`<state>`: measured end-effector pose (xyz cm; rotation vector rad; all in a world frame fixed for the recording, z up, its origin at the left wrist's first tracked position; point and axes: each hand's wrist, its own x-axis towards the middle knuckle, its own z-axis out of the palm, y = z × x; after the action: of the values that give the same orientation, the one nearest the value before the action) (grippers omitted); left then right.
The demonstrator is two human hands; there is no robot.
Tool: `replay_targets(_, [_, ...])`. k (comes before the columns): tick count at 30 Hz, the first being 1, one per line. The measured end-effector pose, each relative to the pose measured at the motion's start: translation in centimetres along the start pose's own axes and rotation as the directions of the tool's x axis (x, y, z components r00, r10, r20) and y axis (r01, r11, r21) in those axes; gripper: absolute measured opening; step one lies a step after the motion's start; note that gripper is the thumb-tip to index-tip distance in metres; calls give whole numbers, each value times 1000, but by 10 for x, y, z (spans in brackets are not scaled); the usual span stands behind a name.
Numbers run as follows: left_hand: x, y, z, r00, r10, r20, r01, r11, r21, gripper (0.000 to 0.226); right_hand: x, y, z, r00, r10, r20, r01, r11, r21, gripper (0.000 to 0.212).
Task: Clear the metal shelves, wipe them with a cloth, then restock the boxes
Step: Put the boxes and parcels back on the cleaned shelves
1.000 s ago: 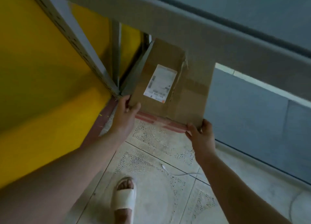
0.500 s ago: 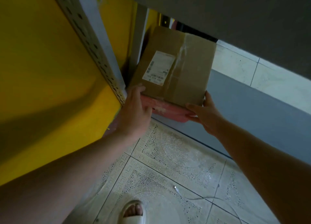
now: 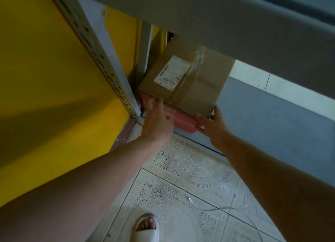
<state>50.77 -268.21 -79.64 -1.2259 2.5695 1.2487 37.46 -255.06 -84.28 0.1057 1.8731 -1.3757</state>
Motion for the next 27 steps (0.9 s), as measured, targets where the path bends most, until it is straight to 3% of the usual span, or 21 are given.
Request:
replay_targets(2, [1,-6,-1,999,23,-25,-21,997,72,60,8,-6,1,1000,-1,4,1,1000,-11,76])
replay_targets(6, [2,-18,-10,998,65,0,-65,997,41,52,9,-19,4,999,29,35,-26,997,-69,73])
replay_targets(10, [-20,-13,-17,993,-4,115,-5,996,85,49,-28,-20,-3,991,136,15,-130,970,-205,81])
replay_targets(14, [-73,16,-12,972,-96,216,111,992,-56,41,-90,1,-42,984,177,17,-169,960,-223,71])
replay_targets(20, [-170,104,43,938,-86,335,134,983,-124,25,-214,24,-160,979,206,-11,-206,977,-63,40])
replay_targets(23, [-222,160,101,903,-57,425,115,987,-112,23,-274,48,-237,980,166,-110,-169,985,-17,30])
replay_targets(27, [-297,236,196,809,73,584,-84,996,-8,22,-357,97,-352,951,139,-275,-119,989,89,22])
